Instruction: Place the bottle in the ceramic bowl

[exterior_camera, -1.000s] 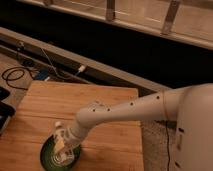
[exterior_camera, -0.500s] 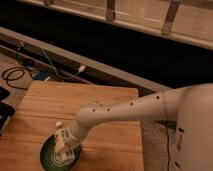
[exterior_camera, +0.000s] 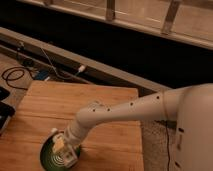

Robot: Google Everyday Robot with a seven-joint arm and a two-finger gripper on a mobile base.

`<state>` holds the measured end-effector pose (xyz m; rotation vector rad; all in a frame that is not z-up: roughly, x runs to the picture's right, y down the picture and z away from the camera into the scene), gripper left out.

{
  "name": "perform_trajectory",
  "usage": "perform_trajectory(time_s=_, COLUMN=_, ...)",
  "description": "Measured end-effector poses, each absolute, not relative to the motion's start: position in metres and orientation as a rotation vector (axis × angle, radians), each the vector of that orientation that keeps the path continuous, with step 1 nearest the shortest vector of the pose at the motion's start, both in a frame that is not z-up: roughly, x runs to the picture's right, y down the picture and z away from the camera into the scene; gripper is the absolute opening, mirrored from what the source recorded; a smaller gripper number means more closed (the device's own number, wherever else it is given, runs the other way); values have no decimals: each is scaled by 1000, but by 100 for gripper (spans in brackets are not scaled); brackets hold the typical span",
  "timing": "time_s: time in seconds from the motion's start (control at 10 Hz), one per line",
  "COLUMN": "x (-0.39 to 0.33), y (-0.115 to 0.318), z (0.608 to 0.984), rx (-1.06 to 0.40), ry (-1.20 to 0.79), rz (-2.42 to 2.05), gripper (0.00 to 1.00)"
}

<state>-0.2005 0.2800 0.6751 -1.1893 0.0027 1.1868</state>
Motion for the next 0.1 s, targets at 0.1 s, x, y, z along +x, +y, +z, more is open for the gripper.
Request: perform_trajectory(time_s=0.1, x=-200, y=280, z=675, rx=-1189, ry=3, rz=1187, gripper=63)
